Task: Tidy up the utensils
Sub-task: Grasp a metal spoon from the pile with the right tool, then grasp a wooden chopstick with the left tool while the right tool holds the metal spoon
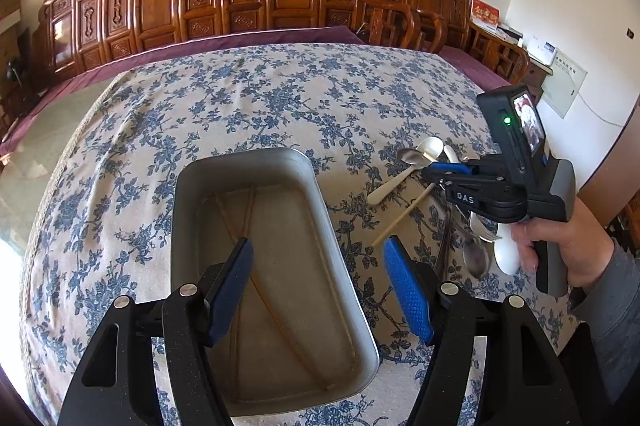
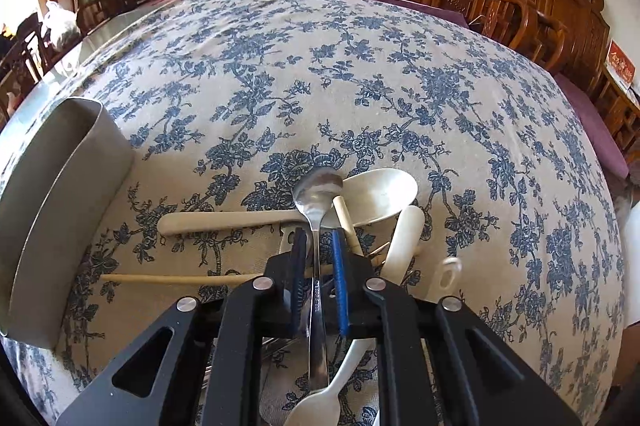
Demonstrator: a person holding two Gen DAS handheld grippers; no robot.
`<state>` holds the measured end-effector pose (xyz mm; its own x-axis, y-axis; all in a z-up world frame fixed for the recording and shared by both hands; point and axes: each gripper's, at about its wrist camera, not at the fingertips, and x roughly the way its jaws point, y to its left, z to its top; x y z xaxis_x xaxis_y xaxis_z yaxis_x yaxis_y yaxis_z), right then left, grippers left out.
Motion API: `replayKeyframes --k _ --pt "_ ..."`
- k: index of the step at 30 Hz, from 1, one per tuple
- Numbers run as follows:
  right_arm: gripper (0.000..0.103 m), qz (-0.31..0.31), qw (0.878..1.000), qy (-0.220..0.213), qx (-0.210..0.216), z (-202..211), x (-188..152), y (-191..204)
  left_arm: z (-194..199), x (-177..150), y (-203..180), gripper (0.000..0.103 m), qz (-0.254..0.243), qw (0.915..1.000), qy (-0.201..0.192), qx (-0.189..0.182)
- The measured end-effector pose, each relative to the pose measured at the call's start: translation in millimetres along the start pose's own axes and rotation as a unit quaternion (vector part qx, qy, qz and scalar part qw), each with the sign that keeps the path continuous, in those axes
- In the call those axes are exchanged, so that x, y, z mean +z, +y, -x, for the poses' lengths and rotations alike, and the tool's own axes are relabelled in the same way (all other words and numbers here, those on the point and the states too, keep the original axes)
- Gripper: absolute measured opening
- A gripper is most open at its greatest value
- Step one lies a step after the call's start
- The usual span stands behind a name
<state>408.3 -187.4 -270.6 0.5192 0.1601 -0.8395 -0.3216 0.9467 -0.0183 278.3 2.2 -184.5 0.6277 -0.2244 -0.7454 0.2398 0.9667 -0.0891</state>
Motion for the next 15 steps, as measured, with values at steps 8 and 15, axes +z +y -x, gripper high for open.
replayKeyframes --k 8,15 --pt "0.004 -0.005 1.000 0.000 0.025 4 -1 -5 -2 0 -11 0.064 -0.007 1.0000 -0.002 0.005" --pt "0.004 -0.042 0.995 -0.066 0.067 54 -3 -23 -5 5 -28 0.064 -0.024 0.9997 -0.001 0.010"
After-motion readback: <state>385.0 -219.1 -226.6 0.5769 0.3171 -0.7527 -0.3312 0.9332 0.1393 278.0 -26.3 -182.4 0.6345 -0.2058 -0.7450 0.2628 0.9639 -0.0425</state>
